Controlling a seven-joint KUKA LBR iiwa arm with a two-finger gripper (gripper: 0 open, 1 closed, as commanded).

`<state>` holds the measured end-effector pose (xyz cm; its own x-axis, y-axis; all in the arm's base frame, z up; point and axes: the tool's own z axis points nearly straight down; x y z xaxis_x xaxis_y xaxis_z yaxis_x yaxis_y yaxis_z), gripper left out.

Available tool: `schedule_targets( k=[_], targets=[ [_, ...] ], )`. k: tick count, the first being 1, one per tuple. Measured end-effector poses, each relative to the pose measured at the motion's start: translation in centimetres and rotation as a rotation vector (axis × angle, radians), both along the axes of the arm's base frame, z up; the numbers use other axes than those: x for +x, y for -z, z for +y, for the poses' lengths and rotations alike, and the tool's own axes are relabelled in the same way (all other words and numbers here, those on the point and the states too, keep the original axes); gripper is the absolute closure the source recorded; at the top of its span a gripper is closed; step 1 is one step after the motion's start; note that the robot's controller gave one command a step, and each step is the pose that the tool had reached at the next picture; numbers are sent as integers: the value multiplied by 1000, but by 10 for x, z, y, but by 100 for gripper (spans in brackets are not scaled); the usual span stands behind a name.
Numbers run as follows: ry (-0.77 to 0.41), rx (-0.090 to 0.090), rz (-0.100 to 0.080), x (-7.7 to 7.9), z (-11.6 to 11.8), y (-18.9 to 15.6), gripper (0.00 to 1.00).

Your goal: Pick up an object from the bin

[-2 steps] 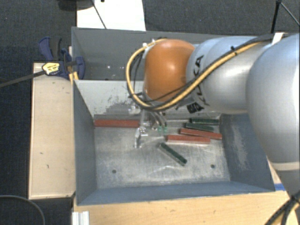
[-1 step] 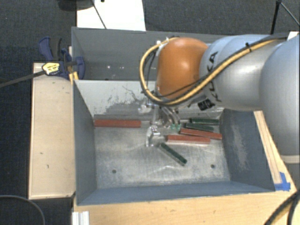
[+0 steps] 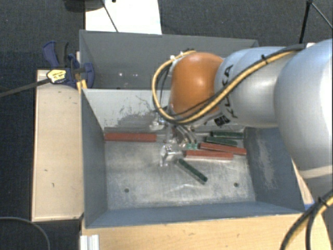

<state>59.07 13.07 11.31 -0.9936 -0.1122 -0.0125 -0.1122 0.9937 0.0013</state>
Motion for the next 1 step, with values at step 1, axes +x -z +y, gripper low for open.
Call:
schedule_targets(
  k=[1],
  targets=[
    [-61, -3, 11, -47, -87, 9, 100]
  ],
)
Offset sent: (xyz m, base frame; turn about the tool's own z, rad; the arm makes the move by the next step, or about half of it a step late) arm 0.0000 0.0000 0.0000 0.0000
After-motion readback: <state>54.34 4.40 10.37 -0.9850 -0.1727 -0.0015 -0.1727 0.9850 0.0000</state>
